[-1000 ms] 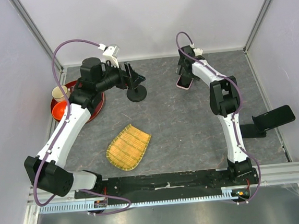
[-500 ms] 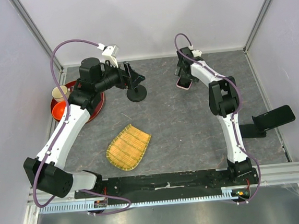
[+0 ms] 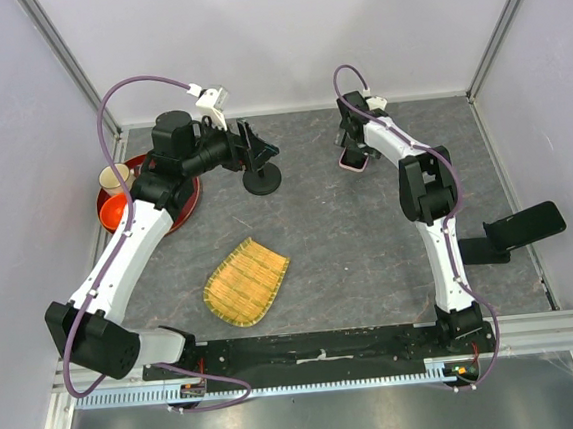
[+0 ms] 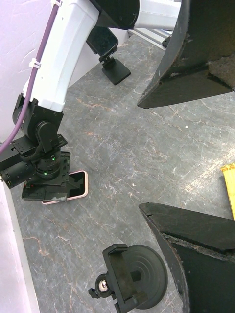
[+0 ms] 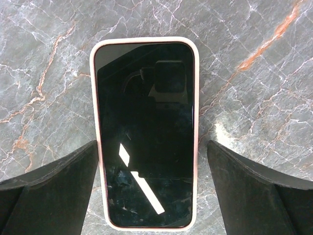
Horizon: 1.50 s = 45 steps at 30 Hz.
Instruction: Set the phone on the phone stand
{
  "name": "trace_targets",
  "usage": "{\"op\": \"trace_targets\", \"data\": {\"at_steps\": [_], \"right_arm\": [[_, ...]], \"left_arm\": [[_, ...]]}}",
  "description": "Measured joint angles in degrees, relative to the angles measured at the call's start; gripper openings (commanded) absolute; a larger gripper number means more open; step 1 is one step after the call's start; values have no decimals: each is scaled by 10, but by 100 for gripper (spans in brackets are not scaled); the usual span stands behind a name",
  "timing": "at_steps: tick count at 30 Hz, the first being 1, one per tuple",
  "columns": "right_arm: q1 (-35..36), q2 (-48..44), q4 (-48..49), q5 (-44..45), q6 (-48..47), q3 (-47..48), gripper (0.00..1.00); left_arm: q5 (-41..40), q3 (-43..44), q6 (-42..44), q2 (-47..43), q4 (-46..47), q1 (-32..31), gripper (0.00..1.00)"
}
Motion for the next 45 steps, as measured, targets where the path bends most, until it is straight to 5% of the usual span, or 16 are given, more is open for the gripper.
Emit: {"op": "trace_targets", "data": {"at_steps": [3,4,7,19,25,32,39,45], "right_arm": [[0,0,-4,-5,-4,1,75],[0,0,-6,-9,-9,2,60],[0,-1,-10,-19,-24,2,50],[-5,-97,49,-73,-112,-158,66],[-5,-117,42,-106,-157,-183,86],[-5,-118,35,-130,-187,-189,93],[-5,-118,34,-137,-200,-189,89],[-5,-116,27,-138,-207,-183,63]], "left_arm": [[0,0,0,0,0,0,84],[0,0,0,0,0,0,84],[0,0,0,0,0,0,84],[2,0,-3,0,0,0,84],[3,0,-4,-1,1,0,84],[4,0,-4,-2,1,0,84],[4,0,-4,-3,2,0,84],[4,0,-5,-5,2,0,84]]}}
